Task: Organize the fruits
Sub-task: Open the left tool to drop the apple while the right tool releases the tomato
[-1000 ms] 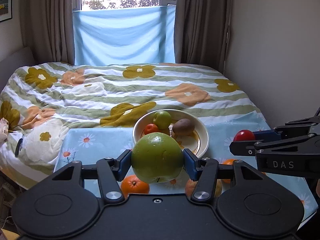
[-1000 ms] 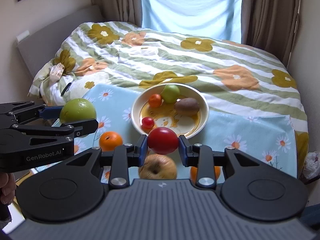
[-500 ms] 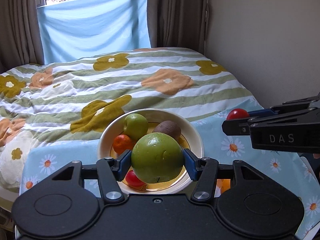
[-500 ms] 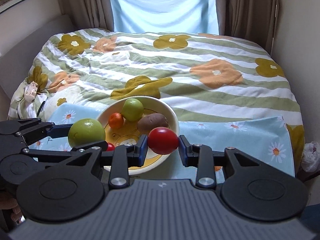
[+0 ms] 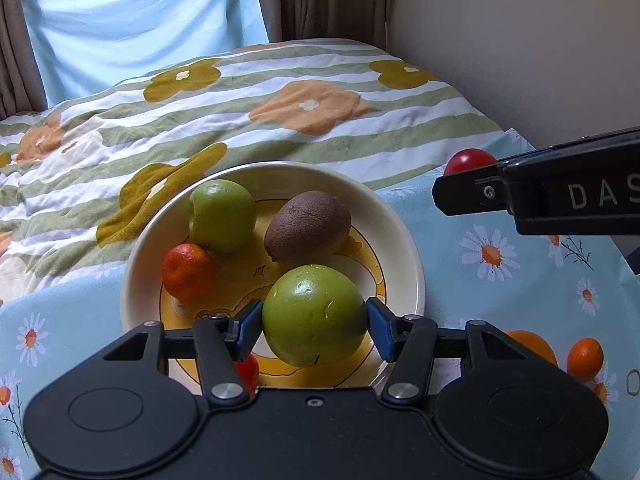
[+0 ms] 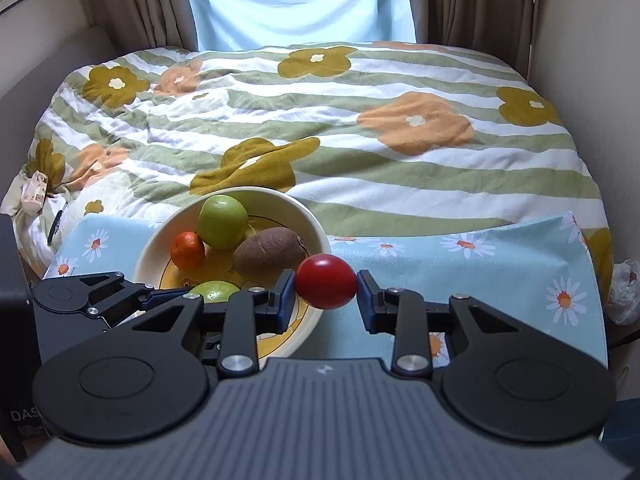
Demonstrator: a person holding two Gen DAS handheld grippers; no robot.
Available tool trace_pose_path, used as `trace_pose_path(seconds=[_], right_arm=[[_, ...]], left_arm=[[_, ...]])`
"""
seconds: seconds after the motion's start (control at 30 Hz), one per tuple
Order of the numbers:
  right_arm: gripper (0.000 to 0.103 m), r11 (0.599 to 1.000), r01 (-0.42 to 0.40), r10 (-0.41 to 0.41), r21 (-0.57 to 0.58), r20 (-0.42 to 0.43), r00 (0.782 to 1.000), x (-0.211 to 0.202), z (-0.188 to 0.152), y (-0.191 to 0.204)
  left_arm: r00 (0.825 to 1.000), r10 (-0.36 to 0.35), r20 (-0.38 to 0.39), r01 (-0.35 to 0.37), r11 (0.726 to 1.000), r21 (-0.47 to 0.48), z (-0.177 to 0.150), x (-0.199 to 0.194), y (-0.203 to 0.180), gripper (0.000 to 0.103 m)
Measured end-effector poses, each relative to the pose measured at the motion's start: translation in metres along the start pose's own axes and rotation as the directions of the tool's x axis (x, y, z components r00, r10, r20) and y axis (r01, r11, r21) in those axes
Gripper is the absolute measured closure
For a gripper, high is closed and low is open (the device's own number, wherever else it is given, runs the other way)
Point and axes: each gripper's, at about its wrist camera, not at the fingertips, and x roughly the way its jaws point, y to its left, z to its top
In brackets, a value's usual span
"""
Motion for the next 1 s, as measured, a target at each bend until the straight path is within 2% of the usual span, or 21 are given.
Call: trace_pose_path(seconds=[0.13,0.2,0.23,0.27,0.37,0.67,1.0], right_arm=[[0.055,1.0,-0.002,0.002,0.004,-0.009,1.0,0.006,0.002,0.0],[0.055,1.0,-0.003,0.003,0.005,-0.01,1.0,0.008,0.003,-0.001],[0.055,1.0,-0.003,0.003,0.005,-0.009,1.0,0.007,0.003,-0.001],[0.055,1.0,-0.004,0.004,0.006,-0.009,1.0,0.008,0.003,-0.001],[0.055,1.0,-0.009,0.009,0.004,-0.01,1.0,0.011,0.004,0.0],[0.055,0.998,-0.049,0.048,-0.024,-0.04,0.998,0.027,0.011,0.014],[0.055,0.996,-0.083,0.079,-0.044,-0.089,0.993,0.052,0.006,0.03]], left_arm=[[1.0,-0.004,-0.011,0.004,1.0,-0.007,0.002,0.005,0.0,0.042],[1.0,-0.01,0.011,0.01,1.0,-0.01,0.003,0.001,0.002,0.026],[1.0,-0.008,0.03,0.008,1.0,-0.013,0.003,-0.003,0.003,0.014],[0.999,-0.007,0.048,0.007,1.0,-0.018,0.004,-0.009,0.004,0.01],[0.998,-0.003,0.067,0.005,0.999,-0.04,0.004,-0.025,0.01,0.01],[0.993,0.071,0.097,-0.057,0.989,-0.138,-0.01,-0.062,0.043,0.01],[0.989,0.131,0.073,-0.113,0.971,-0.21,-0.036,-0.081,0.066,0.01]])
